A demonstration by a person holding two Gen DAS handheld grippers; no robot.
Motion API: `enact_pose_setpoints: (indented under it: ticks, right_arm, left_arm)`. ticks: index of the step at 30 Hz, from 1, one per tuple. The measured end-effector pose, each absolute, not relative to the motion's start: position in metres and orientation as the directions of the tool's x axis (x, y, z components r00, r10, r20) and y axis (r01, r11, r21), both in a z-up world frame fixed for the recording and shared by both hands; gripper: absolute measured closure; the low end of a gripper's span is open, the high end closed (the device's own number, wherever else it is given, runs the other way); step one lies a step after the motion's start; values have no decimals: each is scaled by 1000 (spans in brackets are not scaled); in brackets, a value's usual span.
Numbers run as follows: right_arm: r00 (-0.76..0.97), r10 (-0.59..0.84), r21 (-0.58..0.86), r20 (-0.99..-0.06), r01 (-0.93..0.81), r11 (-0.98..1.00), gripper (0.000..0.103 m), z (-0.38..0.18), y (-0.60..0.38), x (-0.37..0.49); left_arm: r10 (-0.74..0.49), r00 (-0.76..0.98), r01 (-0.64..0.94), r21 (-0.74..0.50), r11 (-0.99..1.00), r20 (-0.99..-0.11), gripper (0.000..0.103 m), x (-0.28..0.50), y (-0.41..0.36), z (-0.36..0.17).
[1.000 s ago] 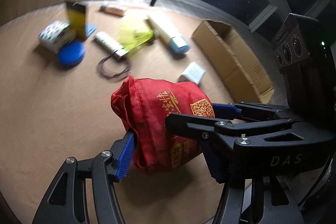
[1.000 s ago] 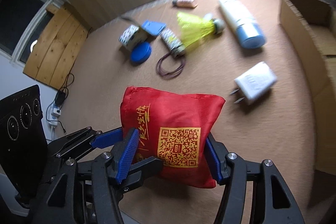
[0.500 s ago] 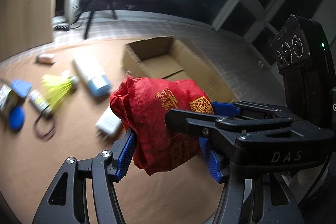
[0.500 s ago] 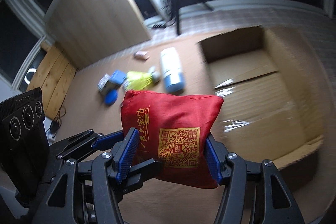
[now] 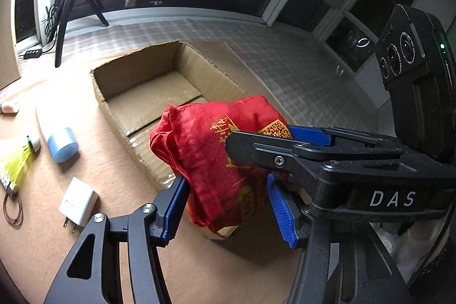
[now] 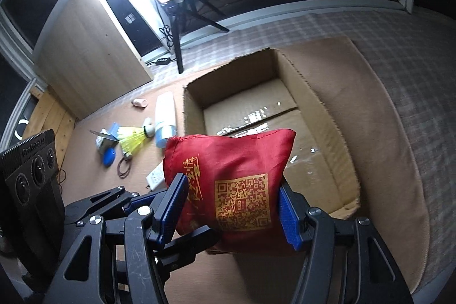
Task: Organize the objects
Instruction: 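Carry the red bag with both tools and release it into the cardboard box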
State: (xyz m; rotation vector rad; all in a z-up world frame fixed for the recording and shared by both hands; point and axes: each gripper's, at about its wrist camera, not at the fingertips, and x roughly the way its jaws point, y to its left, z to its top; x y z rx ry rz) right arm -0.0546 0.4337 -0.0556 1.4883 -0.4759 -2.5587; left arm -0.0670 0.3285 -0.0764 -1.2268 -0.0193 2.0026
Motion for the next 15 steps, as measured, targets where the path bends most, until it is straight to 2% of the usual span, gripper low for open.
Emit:
enact_pose_setpoints:
  ticks: [2,3,4,6,15]
  right_arm:
    - [-496,-253,316,-830,-46,-948,46,-56,437,-55]
    - [-495,-224,292,-839,-63,-954,45,-57,438,-56]
    - [-495,-200,272,-846,-76,-959,42,-57,440,-56]
    - [-499,-170,249,-850,-95,-964,39,-58,442,-56]
    - [-517,-157,245,-842,-107,-964,37,-52,433,-54]
  left_arm:
    - [610,-240,-602,-377,-704,-756,43,-67,331,-77]
    - [600,-243,-600,-368,-710,-762,39,-67,332,-77]
    - [591,-241,-596,-364,-716,-770,30,-69,331,-79]
    - [581,-249,-584,-359,-728,-775,23,-71,327,-83]
    - [574,-273,-559,-358,-748,-772,23,-73,298,-84]
